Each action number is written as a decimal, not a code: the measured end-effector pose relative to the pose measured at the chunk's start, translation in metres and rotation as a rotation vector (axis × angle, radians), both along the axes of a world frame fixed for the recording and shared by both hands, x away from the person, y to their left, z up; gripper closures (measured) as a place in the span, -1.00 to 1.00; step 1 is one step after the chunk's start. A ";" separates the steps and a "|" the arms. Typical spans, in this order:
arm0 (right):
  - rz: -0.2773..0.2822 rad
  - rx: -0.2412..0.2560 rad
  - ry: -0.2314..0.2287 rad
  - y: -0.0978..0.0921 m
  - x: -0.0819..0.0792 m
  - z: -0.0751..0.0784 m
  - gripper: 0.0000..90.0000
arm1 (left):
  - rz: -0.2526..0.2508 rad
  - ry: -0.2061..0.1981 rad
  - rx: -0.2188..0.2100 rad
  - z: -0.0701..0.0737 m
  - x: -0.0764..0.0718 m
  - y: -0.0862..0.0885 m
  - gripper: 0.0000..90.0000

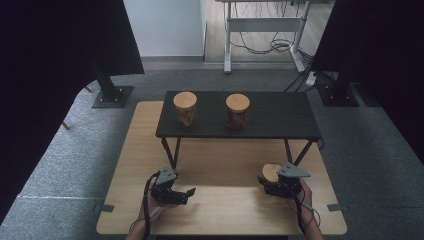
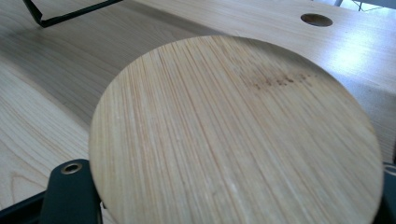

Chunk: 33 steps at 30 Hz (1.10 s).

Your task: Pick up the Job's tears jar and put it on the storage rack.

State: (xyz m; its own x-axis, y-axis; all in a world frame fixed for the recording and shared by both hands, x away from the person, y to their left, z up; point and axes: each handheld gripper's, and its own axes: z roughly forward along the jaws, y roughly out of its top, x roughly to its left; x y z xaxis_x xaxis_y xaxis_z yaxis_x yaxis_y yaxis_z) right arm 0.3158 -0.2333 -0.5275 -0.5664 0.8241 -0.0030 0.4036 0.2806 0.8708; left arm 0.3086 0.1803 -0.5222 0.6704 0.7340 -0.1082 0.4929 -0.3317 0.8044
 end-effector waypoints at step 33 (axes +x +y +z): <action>0.039 0.016 -0.037 0.000 -0.013 0.014 -0.45 | -0.003 -0.005 0.000 0.001 0.000 0.000 -0.84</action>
State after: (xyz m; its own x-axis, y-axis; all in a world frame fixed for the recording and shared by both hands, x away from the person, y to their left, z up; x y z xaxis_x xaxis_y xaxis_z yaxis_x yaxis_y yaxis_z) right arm 0.3032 -0.2335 -0.5139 -0.5975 0.8018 -0.0118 0.3599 0.2813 0.8896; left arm 0.3087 0.1803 -0.5210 0.6733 0.7319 -0.1047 0.4880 -0.3335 0.8066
